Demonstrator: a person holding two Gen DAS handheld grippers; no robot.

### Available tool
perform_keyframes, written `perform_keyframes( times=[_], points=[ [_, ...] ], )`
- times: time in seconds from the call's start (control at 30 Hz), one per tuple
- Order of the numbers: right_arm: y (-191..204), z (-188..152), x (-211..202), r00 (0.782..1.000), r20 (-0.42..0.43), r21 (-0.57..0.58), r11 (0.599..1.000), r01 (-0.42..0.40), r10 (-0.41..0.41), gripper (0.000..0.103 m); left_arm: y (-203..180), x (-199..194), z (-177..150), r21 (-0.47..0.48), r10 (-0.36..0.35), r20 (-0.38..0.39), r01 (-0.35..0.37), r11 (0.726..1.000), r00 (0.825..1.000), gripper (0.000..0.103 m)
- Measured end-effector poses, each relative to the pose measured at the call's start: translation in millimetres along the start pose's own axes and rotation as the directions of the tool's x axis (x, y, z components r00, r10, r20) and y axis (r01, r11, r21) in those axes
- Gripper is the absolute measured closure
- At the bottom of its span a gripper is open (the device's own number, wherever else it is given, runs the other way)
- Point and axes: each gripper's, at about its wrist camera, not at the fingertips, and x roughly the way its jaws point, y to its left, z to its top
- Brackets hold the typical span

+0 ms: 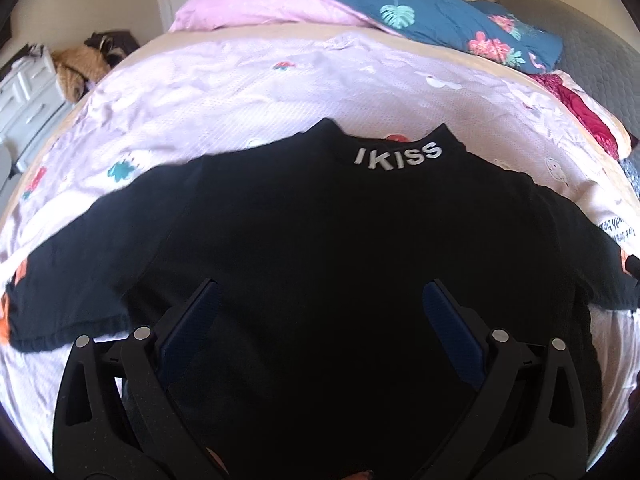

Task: Fold small clothes
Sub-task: 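Reach the right tool to the orange-cuffed sleeve end and grasp the cuff, then lift the cuff with the right tool and fold the sleeve across the body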

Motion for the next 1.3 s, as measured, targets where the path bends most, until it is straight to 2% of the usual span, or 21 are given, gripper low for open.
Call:
perform_keyframes(
  times=[0.2,0.33,0.47,0.63,0.7,0.77,0.83,0.87,0.93,1.1,1.3],
  points=[
    [-58.5,14.1,20.4,0.997,-0.022,0.151,0.986,0.073,-0.07,0.004,-16.1,5.9,-3.0,0.076,-0.011,0.014,0.01,0.997,1.0,0.008],
    [-94.5,19.3,34.6,0.994,-0.058,0.26,0.96,0.108,-0.096,0.004,-20.1,9.0,-5.0,0.088,-0.014,0.007,0.014,0.996,1.0,0.008],
    [-126.1,26.3,49.9,0.995,-0.07,0.368,0.926,0.087,-0.066,0.004,-20.1,8.8,-5.6,0.09,-0.015,0.008,0.015,0.996,1.0,0.008],
    [-145.9,38.9,59.1,0.998,-0.026,0.465,0.884,0.058,-0.052,0.006,-15.8,10.6,-3.8,0.077,-0.015,0.005,0.015,0.997,1.0,0.008],
    [-150.2,42.7,58.7,0.998,0.0,0.504,0.861,0.059,-0.068,0.02,-13.4,10.6,-2.5,0.067,-0.02,0.005,0.019,0.998,1.0,0.008],
    [-153.9,45.2,57.0,0.996,0.024,0.518,0.853,0.066,-0.091,0.06,-11.6,9.8,-1.3,0.062,-0.024,0.006,0.024,0.998,1.0,0.008],
    [-156.2,43.9,56.9,0.997,0.048,0.529,0.848,0.025,-0.059,0.072,-8.9,7.5,0.1,0.052,-0.026,0.011,0.026,0.998,1.0,0.008],
    [-154.5,43.4,56.1,0.997,0.065,0.522,0.853,0.006,-0.047,0.082,-7.5,6.0,1.0,0.048,-0.03,0.013,0.03,0.998,0.999,0.008],
    [-152.7,43.5,48.9,0.994,0.109,0.495,0.868,-0.045,-0.011,0.085,-3.9,2.6,2.9,0.034,-0.036,0.021,0.035,0.999,0.999,0.008],
    [-128.0,52.0,11.5,0.972,0.223,0.387,0.91,-0.151,0.066,0.086,4.4,-3.8,6.9,0.001,-0.045,0.025,0.045,0.999,0.999,0.008],
    [-71.6,60.6,-32.4,0.93,0.311,0.204,0.942,-0.265,0.195,0.086,16.6,-10.2,13.3,-0.026,-0.043,0.025,0.044,0.999,0.999,0.008]
  ],
)
